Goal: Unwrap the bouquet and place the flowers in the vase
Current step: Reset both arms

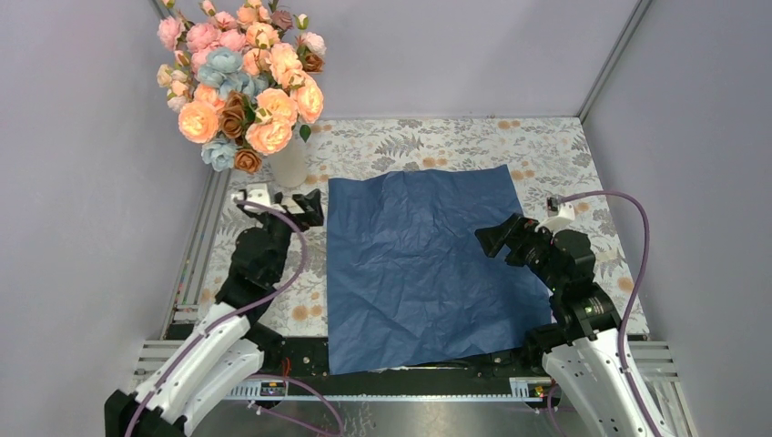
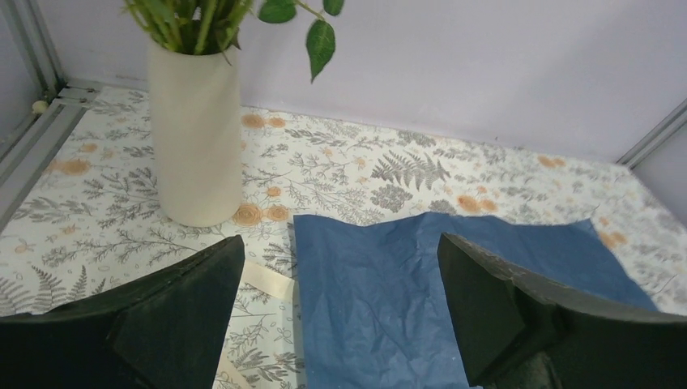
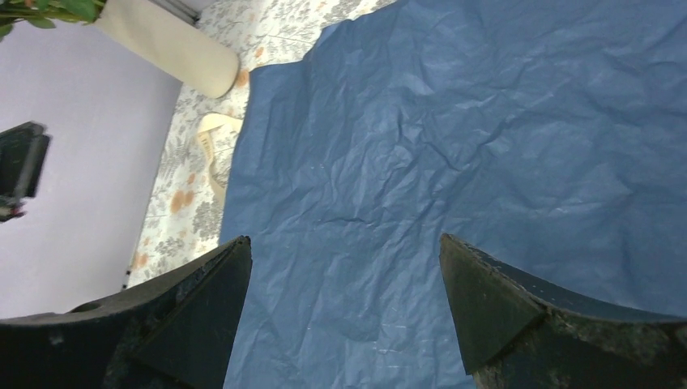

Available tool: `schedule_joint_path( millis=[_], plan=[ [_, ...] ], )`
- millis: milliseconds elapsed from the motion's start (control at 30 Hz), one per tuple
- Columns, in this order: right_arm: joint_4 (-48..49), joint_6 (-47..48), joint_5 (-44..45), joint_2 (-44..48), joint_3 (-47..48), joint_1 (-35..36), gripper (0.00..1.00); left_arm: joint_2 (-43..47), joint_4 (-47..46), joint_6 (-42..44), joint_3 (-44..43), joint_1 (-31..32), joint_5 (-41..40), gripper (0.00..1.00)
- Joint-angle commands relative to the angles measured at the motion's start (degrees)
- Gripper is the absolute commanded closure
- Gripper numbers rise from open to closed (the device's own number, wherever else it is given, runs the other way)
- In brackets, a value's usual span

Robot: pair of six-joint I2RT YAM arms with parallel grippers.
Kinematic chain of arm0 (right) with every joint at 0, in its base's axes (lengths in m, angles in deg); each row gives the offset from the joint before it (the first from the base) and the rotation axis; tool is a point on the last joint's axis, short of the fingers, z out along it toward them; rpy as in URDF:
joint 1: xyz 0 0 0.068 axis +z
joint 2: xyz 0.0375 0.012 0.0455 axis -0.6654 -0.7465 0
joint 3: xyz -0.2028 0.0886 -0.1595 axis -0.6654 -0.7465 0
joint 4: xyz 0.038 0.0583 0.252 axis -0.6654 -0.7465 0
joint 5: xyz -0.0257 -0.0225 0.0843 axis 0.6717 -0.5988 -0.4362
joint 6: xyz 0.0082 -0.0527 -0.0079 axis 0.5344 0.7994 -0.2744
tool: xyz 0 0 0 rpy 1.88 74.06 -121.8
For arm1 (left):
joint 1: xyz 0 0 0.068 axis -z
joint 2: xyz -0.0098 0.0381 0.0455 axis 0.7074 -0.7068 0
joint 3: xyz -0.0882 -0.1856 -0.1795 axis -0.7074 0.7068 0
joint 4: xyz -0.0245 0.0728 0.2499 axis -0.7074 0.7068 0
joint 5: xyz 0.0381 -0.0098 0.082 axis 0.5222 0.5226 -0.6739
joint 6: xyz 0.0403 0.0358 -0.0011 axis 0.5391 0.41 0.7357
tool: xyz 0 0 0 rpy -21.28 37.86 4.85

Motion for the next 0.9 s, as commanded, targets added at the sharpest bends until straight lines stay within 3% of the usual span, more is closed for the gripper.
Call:
schedule_joint_path(
  millis=[0, 200, 300, 533, 867],
  plan=[
    [-5.47, 5.12, 5.44, -0.34, 6.10, -0.39, 0.08, 7.76, 11.31, -7.48, -2.97, 0.13, -3.68, 0.01],
    [-12.24, 10.42, 14.77, -1.35, 12.68, -0.39, 0.07, 14.76, 33.28, -8.76, -12.10, 0.13, -7.34, 0.01],
    [-14.23, 13.21, 19.10, -1.41, 16.52, -0.39, 0.07, 17.79, 39.00, -5.96, -15.95, 0.13, -8.12, 0.01],
    [-14.49, 17.46, 25.62, 1.37, 19.99, -0.39, 0.06, 24.89, 42.52, 0.46, -17.66, 0.13, -9.39, 0.01],
    [-11.00, 17.12, 31.06, 9.84, 11.63, -0.39, 0.04, 33.51, 44.69, 2.53, -13.32, 0.13, -10.98, 0.01]
  ],
)
